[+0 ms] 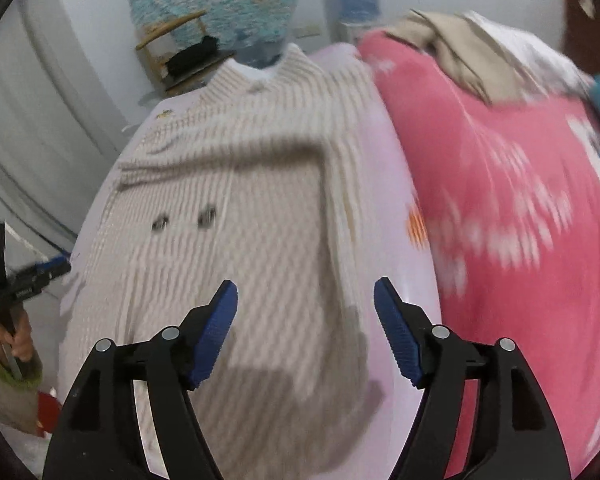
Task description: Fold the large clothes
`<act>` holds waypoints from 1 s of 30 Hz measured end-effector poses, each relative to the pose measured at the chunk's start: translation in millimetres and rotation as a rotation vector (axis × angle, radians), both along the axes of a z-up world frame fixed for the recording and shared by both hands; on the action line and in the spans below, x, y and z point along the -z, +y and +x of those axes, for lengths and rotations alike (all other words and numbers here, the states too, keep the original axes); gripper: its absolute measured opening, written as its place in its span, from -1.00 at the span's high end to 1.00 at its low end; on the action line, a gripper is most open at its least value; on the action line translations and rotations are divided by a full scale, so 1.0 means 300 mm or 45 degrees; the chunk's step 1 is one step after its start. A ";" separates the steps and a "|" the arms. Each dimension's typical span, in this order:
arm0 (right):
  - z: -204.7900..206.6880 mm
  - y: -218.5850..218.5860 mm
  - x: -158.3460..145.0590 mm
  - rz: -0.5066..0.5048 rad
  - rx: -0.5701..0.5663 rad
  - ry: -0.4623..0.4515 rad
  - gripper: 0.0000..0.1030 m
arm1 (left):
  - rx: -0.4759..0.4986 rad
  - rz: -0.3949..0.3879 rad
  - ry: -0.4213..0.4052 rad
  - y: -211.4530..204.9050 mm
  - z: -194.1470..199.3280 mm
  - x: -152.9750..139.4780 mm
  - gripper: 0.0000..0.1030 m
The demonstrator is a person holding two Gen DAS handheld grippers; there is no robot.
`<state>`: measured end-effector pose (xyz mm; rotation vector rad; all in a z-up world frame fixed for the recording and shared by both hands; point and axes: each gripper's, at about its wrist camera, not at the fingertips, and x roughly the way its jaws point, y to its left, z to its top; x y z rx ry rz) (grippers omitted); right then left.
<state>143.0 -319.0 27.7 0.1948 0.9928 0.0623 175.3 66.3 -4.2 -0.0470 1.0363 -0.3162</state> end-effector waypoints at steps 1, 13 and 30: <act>-0.053 -0.007 0.013 0.018 0.030 0.012 -0.31 | -0.021 -0.010 0.013 0.014 -0.055 0.014 -0.07; -0.372 -0.020 0.195 0.490 0.182 0.148 -0.31 | -0.161 -0.151 0.054 0.060 -0.367 0.134 -0.04; -0.392 0.014 0.284 0.697 0.203 0.117 0.53 | -0.221 -0.313 0.028 0.028 -0.381 0.166 0.53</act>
